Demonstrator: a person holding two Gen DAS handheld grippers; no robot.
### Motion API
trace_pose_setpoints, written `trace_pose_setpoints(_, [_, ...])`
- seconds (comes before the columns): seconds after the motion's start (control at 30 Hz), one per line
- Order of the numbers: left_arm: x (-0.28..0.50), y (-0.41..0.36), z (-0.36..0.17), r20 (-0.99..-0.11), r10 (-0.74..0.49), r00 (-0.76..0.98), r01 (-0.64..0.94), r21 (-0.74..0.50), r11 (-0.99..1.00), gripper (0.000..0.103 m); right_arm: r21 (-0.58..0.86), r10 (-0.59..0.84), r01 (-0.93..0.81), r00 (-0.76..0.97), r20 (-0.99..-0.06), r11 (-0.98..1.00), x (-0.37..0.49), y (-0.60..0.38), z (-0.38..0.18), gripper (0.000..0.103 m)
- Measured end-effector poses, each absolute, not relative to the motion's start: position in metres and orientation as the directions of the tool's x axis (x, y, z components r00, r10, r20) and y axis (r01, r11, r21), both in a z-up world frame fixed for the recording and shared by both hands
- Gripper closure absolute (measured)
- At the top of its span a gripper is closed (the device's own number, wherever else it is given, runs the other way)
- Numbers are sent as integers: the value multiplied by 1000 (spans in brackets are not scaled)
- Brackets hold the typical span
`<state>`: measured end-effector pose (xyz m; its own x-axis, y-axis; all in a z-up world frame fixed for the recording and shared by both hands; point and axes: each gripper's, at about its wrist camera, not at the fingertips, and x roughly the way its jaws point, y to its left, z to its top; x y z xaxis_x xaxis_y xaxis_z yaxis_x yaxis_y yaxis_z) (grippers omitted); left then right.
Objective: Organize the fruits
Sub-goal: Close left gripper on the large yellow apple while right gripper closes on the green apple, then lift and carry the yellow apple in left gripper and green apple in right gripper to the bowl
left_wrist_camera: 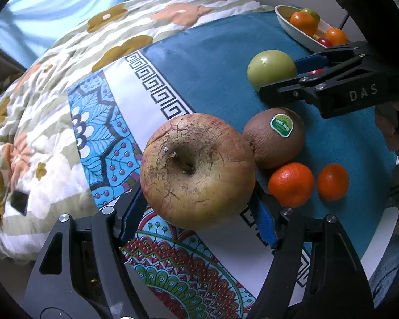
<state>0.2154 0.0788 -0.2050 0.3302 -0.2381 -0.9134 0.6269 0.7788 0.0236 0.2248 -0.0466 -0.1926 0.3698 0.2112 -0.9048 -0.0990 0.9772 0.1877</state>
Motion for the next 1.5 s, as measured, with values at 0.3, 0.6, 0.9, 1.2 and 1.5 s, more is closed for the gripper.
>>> trace_pose_setpoints(0.3, [211,84,-204,-914,-217,344,602,37,797,27,191,219,-112,353,-910,975,228,-44,-197,51])
trace_pose_setpoints(0.6, [207,85,-193,-906,-208,369,570,44,821,29,192,224,-120,388,-894,974,222,-46,-185,52])
trace_pose_setpoints(0.9, [213,80,-184,-888,-223,402,542,34,840,30,184,224,-137,391,-893,973,216,-48,-180,52])
trace_pose_setpoints(1.2, [241,65,-182,-879,-232,417,523,24,852,29,191,228,-131,397,-889,973,214,-54,-179,52])
trace_pose_setpoints(1.5, [272,55,-194,-890,-240,387,525,-1,851,32,191,217,-103,397,-892,976,218,-71,-177,52])
